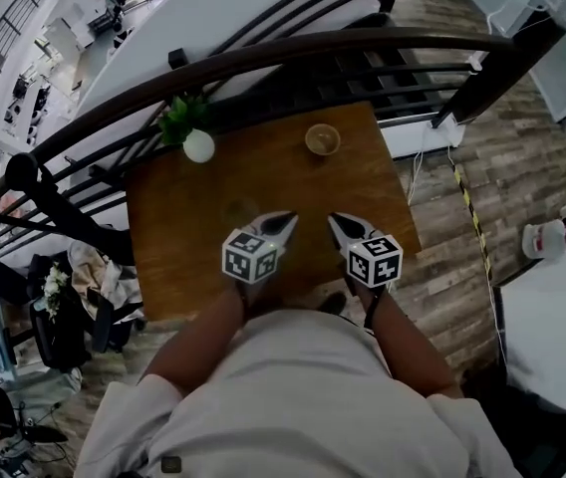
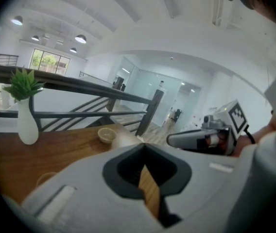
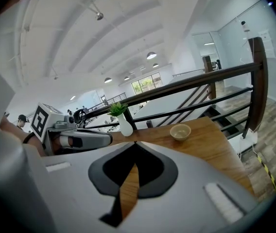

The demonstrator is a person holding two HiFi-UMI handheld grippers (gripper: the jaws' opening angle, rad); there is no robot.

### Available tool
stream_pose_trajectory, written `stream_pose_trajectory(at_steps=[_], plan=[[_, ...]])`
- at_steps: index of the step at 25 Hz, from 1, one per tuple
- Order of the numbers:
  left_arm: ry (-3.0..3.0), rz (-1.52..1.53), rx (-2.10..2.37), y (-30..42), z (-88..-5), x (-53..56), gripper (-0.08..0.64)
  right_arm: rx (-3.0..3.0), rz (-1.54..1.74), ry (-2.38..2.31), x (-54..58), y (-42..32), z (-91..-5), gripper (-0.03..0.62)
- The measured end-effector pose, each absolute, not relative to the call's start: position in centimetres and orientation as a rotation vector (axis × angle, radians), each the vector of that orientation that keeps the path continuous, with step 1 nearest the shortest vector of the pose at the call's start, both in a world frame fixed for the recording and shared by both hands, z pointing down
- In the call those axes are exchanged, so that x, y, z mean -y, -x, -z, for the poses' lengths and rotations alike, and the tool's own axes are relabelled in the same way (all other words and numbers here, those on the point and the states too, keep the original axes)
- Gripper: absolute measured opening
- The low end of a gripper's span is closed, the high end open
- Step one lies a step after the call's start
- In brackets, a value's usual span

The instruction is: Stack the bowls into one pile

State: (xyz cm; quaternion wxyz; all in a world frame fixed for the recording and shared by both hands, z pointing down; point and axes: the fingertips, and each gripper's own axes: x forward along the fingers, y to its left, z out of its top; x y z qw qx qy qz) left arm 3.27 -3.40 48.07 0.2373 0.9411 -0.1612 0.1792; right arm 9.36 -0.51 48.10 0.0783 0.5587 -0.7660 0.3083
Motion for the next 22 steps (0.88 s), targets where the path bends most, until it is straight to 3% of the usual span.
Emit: stream_pose_trajectory(at_steps=[12, 22], plan=[[-2.611, -0.519, 0.39, -17.4, -48.4, -4.2, 0.003, 2.266, -0.925, -1.76, -9.0, -23.3, -48.2, 0.008], [-2.659, -0.583, 0.291, -21.6, -48.7, -4.8, 0.003, 2.227, -0.984, -1.849, -9.3, -27.4, -49.0, 0.008]])
